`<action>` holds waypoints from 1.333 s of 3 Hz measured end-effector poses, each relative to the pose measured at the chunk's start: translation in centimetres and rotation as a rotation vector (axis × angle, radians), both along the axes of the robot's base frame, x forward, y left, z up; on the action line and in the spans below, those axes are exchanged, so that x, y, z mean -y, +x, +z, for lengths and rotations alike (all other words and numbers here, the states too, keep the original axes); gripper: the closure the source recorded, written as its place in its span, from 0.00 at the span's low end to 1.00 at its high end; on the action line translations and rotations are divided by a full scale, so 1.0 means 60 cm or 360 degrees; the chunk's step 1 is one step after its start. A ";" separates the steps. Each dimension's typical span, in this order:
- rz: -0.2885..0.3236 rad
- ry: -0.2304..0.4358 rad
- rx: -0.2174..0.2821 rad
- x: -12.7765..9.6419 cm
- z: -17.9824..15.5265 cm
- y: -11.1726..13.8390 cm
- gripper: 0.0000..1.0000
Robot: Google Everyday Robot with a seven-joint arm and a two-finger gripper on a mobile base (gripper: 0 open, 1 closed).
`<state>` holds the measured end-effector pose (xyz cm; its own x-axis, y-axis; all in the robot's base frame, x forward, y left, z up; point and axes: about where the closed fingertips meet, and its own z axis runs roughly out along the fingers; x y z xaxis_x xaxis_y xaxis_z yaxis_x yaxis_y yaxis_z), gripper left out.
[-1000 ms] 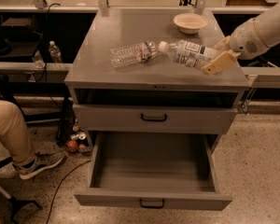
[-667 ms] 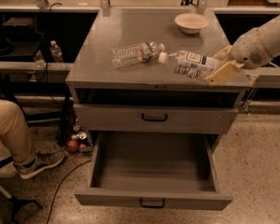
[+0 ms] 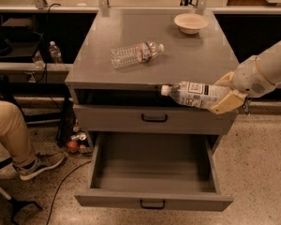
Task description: Place blue plastic bottle into middle drawer
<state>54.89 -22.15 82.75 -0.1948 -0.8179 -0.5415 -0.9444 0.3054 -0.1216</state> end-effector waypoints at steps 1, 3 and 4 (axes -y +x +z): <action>-0.0021 -0.0133 -0.0052 0.011 -0.075 -0.023 1.00; -0.0026 -0.0090 -0.0172 0.000 -0.142 -0.035 1.00; -0.0029 -0.0046 -0.0289 -0.007 -0.207 -0.049 1.00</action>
Offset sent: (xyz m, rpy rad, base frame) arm -0.0109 -0.0062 -0.0363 -0.0708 0.0235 -0.0139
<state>51.96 -21.72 70.31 -0.3020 -0.8279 -0.4725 -0.9460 0.3215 0.0412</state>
